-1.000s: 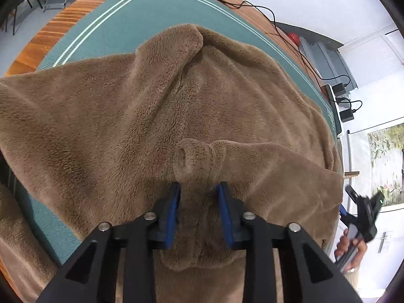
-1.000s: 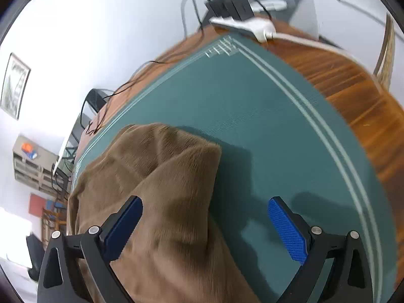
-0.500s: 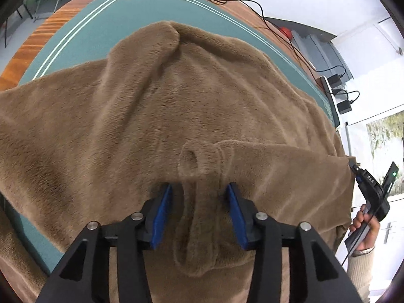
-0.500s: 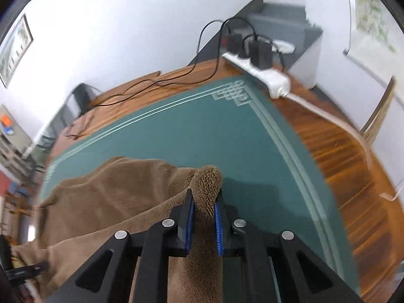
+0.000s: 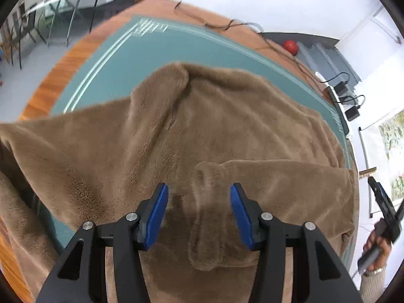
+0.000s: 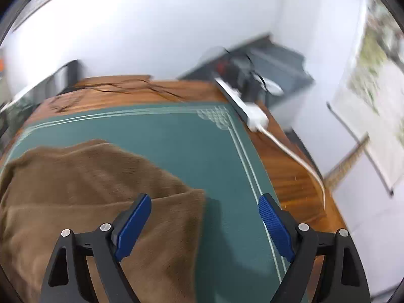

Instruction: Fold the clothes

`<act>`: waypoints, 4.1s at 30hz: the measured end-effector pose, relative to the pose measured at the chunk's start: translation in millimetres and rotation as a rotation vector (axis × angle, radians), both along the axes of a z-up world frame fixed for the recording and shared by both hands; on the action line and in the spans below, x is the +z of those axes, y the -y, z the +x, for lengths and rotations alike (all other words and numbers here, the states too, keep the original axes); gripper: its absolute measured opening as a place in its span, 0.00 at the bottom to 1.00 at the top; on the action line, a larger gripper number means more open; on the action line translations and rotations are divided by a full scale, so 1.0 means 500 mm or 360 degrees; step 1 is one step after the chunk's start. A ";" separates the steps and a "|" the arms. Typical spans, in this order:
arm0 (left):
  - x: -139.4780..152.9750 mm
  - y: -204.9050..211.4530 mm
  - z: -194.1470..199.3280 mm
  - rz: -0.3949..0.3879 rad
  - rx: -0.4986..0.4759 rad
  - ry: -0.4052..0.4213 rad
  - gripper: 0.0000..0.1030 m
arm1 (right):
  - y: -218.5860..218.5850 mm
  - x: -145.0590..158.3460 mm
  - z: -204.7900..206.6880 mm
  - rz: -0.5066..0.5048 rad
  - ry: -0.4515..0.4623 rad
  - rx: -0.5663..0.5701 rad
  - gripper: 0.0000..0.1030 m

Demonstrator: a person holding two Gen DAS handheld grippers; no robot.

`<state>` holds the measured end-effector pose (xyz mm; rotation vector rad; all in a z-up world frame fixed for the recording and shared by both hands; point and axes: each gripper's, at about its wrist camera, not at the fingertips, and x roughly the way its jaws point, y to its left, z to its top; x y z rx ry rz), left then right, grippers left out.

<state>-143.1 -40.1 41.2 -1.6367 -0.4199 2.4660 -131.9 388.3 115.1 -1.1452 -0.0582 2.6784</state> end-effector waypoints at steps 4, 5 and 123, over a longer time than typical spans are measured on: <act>-0.004 -0.058 0.014 0.0030 -0.0155 -0.0012 0.57 | 0.092 -0.028 0.056 -0.0073 0.0111 0.0294 0.86; -0.012 -0.077 0.014 0.0028 -0.0189 -0.0001 0.57 | 0.112 -0.047 0.067 -0.0095 0.0166 0.0345 0.86; 0.352 0.282 0.093 0.0140 0.0380 -0.0425 0.24 | 0.159 -0.197 0.293 -0.0173 0.0415 0.0212 0.99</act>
